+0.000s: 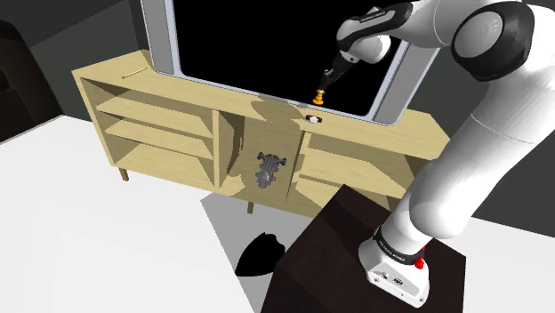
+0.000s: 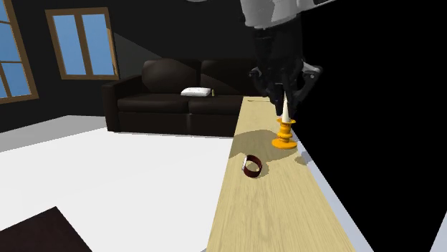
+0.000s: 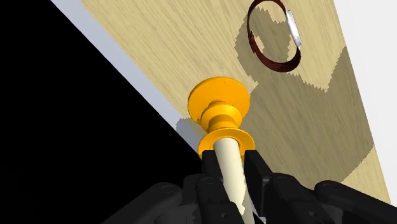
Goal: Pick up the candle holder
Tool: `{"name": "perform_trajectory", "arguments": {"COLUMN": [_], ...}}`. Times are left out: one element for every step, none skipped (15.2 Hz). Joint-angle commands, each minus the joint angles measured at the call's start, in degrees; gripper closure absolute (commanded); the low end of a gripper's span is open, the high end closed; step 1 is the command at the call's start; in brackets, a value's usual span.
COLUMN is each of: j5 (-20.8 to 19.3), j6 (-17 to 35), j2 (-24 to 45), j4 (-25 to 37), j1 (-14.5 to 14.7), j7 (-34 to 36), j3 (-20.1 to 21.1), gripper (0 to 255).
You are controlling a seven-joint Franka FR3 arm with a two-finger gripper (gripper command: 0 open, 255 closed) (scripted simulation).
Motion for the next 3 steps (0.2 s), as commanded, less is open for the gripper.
{"name": "perform_trajectory", "arguments": {"j5": [-1.0, -1.1, -1.1], "j6": [-1.3, -1.4, -1.4], "j2": [-0.6, -0.7, -0.7], "j4": [0.9, 1.0, 1.0], "j1": [0.0, 0.0, 0.0], "j7": [0.9, 1.0, 1.0], "j3": [0.0, 0.1, 0.1], "gripper": [255, 255, 255]}}
